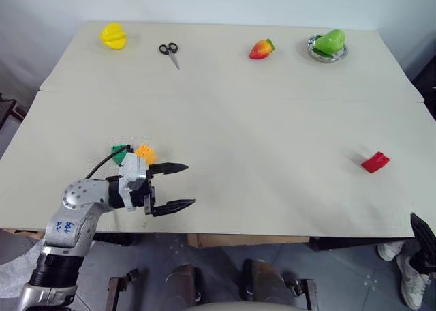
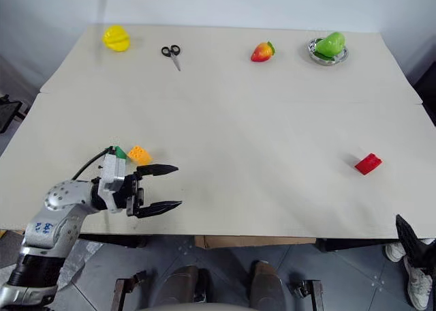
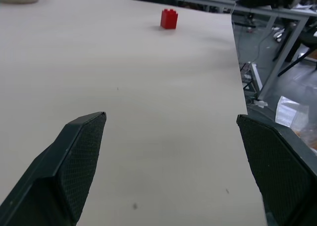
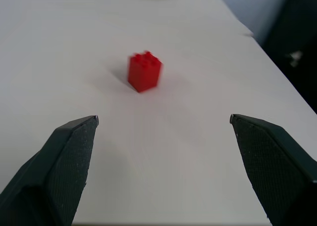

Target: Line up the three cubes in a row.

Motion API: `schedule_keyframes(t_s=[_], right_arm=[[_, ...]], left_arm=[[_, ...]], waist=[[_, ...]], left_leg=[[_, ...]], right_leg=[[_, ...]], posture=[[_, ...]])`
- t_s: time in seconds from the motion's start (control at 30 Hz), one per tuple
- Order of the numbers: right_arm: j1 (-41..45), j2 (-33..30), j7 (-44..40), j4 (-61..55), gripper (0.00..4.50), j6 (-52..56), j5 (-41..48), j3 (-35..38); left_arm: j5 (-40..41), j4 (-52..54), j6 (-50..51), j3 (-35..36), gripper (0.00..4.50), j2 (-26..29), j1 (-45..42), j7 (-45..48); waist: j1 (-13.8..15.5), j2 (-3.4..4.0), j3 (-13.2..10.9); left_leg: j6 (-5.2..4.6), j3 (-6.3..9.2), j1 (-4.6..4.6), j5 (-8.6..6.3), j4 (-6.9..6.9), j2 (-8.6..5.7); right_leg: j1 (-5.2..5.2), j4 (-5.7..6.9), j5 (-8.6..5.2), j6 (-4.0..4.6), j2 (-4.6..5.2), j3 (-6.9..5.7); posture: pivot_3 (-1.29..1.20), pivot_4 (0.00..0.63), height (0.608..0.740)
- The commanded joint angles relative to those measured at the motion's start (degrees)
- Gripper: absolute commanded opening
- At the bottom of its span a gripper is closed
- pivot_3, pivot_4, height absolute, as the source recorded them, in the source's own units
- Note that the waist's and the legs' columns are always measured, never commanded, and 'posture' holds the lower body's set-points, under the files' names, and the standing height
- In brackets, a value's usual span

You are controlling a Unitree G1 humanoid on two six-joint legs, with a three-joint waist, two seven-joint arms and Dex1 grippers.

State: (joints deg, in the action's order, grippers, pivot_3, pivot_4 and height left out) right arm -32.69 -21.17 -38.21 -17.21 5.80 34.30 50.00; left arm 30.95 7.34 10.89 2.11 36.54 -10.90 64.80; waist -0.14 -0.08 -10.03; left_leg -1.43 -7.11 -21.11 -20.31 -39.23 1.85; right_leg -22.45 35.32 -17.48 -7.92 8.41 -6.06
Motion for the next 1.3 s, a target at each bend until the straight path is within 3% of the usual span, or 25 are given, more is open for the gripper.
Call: schedule_keyframes(t_s=[0.03,0.13,0.27,0.4,0.57,0.7,0.9,1.23,1.3], right_arm=[[0.29,-1.65,5.7,-10.14,4.5,5.77,5.53,-0.19],[2.19,-8.92,12.25,-16.74,4.5,17.57,12.68,0.02],[4.79,-17.3,15.14,-17.3,4.5,27.7,17.24,-1.68],[13.38,-28.26,12.91,-7.86,4.5,32.02,10.15,-9.98],[27.39,-37.04,0.68,15.68,4.5,20.54,-2.79,-22.17],[35.11,-40.3,-9.78,30.04,4.5,15.34,-8.06,-29.01],[46.91,-40.51,-18.5,46.4,4.5,6.84,-15.75,-36.77],[63.83,-37.07,-23.71,66.96,4.5,-1.69,-23.88,-43.5],[65.98,-37.0,-25.0,70.68,4.08,-2.54,-25.02,-44.16]], left_arm=[[0.5,-0.34,-0.36,-0.54,4.48,-0.71,-1.35,1.87],[0.41,-0.46,-0.55,-1.69,4.48,-2.12,-2.64,2.2],[-0.29,-0.43,-0.62,-2.23,4.48,-3.16,-3.16,1.72],[-0.24,-0.2,0.55,-3.39,4.48,-3.5,-3.49,1.93],[-0.98,1.38,-0.08,-3.76,4.48,-4.37,-3.68,1.1],[-0.82,2.97,0.02,-2.39,4.48,-3.81,-2.29,-0.2],[-0.51,5.1,0.34,-1.01,4.48,-3.14,-0.12,-1.33],[0.19,7.57,1.9,-0.42,4.48,-2.68,1.36,-2.07],[0.18,7.47,2.09,-0.26,4.5,-2.47,1.14,-2.05]], waist=[[-0.44,0.12,0.07],[-0.94,0.23,0.14],[-0.06,0.1,0.18],[0.24,0.09,0.17],[0.24,0.06,0.16],[0.12,0.06,0.16],[-0.06,0.06,0.16],[0.07,0.07,0.16],[0.05,0.08,0.16]], left_leg=[[0.0,-0.02,0.02,0.0,0.0,0.04],[-0.03,-0.02,0.04,0.03,0.0,0.04],[-0.07,0.14,-0.02,0.08,0.0,0.03],[-0.22,0.09,-0.09,0.09,-0.04,-0.11],[-0.29,0.07,-0.13,0.11,-0.09,-0.18],[-0.3,0.07,-0.18,0.12,-0.05,-0.18],[-0.27,0.0,-0.17,0.14,-0.06,-0.12],[-0.22,0.01,-0.19,0.17,-0.17,-0.08],[-0.22,0.02,-0.2,0.16,-0.18,-0.09]], right_leg=[[-0.02,0.03,0.0,0.0,0.01,0.06],[-0.04,0.13,0.0,0.01,0.08,0.1],[-0.03,0.13,-0.02,0.04,0.09,0.02],[-0.03,0.07,0.02,-0.04,0.17,0.06],[0.01,-0.04,0.08,-0.12,0.16,0.04],[0.0,-0.15,0.08,-0.14,0.09,-0.04],[0.02,-0.2,0.11,-0.18,0.1,-0.04],[0.04,-0.17,0.13,-0.22,0.12,-0.04],[0.04,-0.18,0.13,-0.22,0.12,-0.04]], posture=[[0.0,0.15,0.74],[0.0,0.15,0.74],[0.0,0.15,0.74],[0.0,0.15,0.74],[0.0,0.15,0.74],[0.0,0.15,0.74],[0.0,0.15,0.74],[0.0,0.15,0.74],[0.0,0.15,0.74]])
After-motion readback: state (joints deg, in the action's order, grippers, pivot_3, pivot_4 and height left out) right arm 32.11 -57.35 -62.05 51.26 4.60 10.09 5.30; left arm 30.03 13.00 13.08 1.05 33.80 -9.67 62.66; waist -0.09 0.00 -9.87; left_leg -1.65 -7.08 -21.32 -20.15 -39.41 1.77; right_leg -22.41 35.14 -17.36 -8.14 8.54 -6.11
